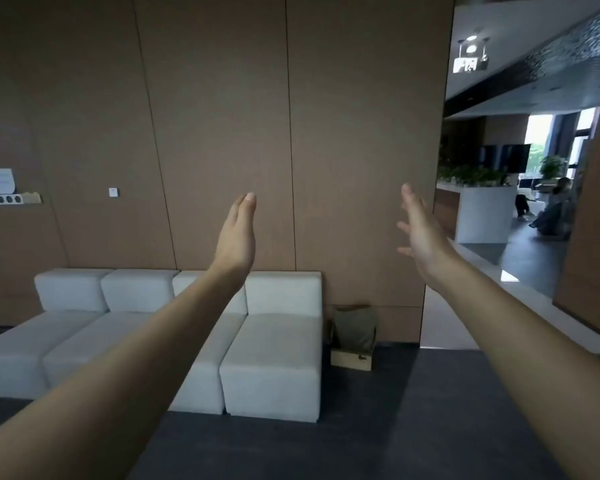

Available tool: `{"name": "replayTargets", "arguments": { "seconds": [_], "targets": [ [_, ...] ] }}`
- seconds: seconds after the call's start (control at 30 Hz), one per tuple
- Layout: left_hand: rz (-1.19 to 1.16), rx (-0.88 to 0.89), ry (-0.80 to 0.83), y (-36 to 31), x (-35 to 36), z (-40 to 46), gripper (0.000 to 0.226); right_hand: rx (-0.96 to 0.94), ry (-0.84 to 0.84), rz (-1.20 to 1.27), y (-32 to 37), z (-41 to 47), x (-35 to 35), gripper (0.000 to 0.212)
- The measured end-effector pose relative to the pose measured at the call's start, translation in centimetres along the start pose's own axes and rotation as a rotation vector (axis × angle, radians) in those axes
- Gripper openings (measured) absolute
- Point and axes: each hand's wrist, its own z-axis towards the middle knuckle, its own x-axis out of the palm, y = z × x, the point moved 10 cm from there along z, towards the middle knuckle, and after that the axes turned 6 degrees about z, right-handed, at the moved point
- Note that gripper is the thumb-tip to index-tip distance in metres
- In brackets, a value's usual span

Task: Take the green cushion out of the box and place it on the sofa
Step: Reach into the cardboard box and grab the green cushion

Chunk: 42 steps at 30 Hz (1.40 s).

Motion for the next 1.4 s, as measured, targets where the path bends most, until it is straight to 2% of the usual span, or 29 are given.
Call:
{"name": "replayTargets", "arguments": {
  "seconds": [0.13, 0.3, 0.77, 1.03, 1.17, 1.4],
  "targets": [
    [-0.045, -0.083, 0.014, 4.3, 4.2, 1.7, 0.075, 0.085, -0.012, -0.008, -4.5, 1.9, -1.6, 0.1],
    [-0.045, -0.115, 0.06, 12.0, 10.1, 5.8, 0.077, 0.156, -0.048, -0.041, -12.4, 6.6, -3.3, 0.102],
    [-0.103, -0.312, 0.147, 34.5, 25.6, 23.0, 0.088, 0.39, -0.147, -0.003, -35.6, 26.6, -2.6, 0.072],
    [-0.095, -0.375, 0.17, 44.2, 33.9, 30.6, 0.08, 0.472, -0.158, -0.027, -46.7, 37.4, -3.4, 0.085],
    [-0.097, -0.427, 0.172, 49.1, 39.2, 34.1, 0.085, 0.502, -0.159, 0.036, -52.6, 43.0, -4.7, 0.071],
    [-0.089, -0.525, 0.162, 56.6, 49.2, 40.8, 0.081, 0.615, -0.197, 0.129, -62.3, 52.9, -8.1, 0.064]
  ]
}}
